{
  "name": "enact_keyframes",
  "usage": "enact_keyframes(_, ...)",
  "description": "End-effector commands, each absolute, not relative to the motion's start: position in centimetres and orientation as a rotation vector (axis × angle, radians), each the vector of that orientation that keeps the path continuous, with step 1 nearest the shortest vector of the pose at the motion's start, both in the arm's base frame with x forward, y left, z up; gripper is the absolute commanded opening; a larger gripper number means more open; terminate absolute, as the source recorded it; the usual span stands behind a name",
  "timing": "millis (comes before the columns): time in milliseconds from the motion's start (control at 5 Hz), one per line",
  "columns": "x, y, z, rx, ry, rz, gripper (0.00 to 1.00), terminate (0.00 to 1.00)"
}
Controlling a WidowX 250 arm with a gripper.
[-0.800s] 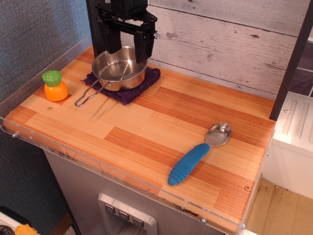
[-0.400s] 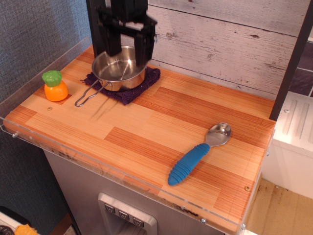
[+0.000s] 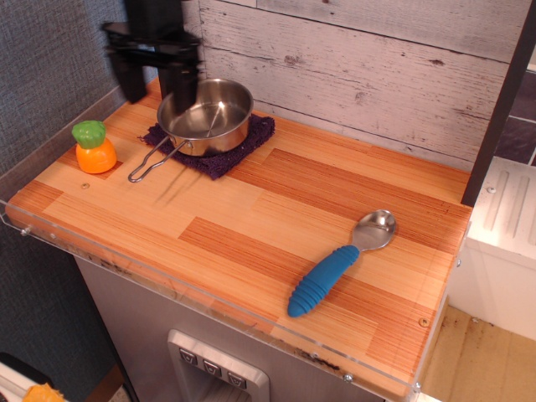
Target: Move the orange bottle to the right side of the pot.
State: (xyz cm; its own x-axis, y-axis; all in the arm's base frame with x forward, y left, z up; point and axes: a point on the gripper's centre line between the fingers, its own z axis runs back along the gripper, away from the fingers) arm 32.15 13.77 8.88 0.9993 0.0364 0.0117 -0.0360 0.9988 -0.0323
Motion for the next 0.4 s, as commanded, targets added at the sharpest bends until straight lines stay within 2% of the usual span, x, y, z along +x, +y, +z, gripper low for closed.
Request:
enact_keyframes(0, 31.02, 17.92, 9.26, 0.071, -0.071, 0.095, 1.00, 0.00)
enact_keyframes(200, 30.67, 18.37, 8.47, 0.110, -0.070, 0.105, 1.00, 0.00)
